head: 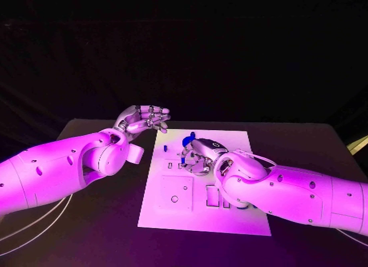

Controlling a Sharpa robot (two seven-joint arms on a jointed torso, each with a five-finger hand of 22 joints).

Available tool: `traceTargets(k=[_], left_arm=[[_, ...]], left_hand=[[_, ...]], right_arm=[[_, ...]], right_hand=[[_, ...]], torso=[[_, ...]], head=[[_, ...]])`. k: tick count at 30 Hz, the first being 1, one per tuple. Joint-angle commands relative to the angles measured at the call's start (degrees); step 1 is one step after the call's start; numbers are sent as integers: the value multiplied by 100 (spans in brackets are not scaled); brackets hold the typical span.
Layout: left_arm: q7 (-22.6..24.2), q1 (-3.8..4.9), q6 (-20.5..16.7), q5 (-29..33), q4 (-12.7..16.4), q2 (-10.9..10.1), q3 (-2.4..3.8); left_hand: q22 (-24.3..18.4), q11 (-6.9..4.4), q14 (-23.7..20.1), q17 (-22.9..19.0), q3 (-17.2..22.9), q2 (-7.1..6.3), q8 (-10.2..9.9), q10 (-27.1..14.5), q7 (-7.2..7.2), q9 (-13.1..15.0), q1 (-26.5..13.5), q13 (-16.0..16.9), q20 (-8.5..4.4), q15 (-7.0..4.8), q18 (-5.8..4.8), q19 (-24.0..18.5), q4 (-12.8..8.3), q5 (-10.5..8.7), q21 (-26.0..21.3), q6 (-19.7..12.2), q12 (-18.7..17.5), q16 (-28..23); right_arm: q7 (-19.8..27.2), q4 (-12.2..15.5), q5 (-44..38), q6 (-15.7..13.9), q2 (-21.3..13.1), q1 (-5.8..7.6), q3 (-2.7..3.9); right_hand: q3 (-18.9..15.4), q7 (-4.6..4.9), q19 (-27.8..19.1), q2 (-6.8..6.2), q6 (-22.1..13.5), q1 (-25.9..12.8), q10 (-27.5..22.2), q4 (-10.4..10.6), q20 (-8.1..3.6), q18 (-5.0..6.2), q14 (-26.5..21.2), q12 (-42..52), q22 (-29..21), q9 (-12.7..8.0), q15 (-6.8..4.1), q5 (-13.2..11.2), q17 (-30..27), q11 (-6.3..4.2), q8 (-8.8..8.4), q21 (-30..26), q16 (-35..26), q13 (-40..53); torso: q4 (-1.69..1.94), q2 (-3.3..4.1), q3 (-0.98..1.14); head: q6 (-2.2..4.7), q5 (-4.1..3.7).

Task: Assemble the parts on the task board

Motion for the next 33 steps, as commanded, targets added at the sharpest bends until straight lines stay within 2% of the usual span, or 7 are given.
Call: traceTargets(k=[1, 6, 11, 17, 33], left_arm=[[4, 3, 21, 2, 16, 21, 3], [1, 3, 26, 2, 27, 27, 3], [0, 3, 21, 2, 38, 23, 3], [-1, 3, 21, 2, 42, 18, 3], [-4, 3, 28, 2, 41, 9, 3]], left_hand=[[85, -12, -65, 98, 186, 4, -86, -41, 119, 108, -130, 32, -19, -12, 16, -79, -74, 126, 103, -19, -18, 96], [85, -12, -65, 98, 186, 4, -86, -41, 119, 108, -130, 32, -19, -12, 16, -79, -74, 126, 103, -19, -18, 96], [87, -12, -68, 98, 186, 4, -86, -39, 119, 108, -133, 32, -18, -11, 16, -85, -73, 126, 107, -18, -18, 98], [87, -12, -68, 98, 186, 4, -86, -39, 119, 108, -133, 32, -18, -11, 16, -85, -73, 126, 107, -18, -18, 98], [87, -12, -68, 98, 186, 4, -86, -39, 119, 108, -133, 32, -18, -11, 16, -85, -73, 126, 107, -18, -18, 98]], right_arm=[[-11, -76, -34, 25, 55, -52, -6], [-28, -154, -55, 27, 95, -97, -19], [-41, -237, -76, 24, 126, -119, -28], [-49, -320, -90, 18, 155, -154, -36], [-31, -447, -103, 10, 198, -216, -42]], right_hand=[[387, -14, 629, 108, 79, -188, -10, -56, -12, -204, 577, 26, 1570, 423, -10, 177, 1557, -24, 485, 132, 78, 748], [383, -13, 629, 91, 75, -200, -9, -63, -12, -204, 577, 27, 1570, 426, -10, 176, 1557, -23, 492, 132, 78, 749], [382, -13, 629, 88, 74, -203, -7, -64, -12, -204, 577, 30, 1570, 427, -9, 176, 1557, -23, 493, 132, 78, 751], [379, -12, 629, 67, 65, -214, -7, -74, -11, -204, 577, 29, 1570, 429, -9, 173, 1557, -22, 499, 132, 78, 751], [370, 3, 629, 10, 22, -256, -21, -92, -7, -204, 577, 16, 1570, 425, -3, 153, 1557, -12, 500, 132, 78, 741]], torso=[[0, 8, 1], [19, 12, 9], [-1, 7, 3], [-4, 10, 12], [-8, 10, 10]], head=[[-18, 16], [-54, 41], [-69, 61], [-78, 76], [-86, 85]])
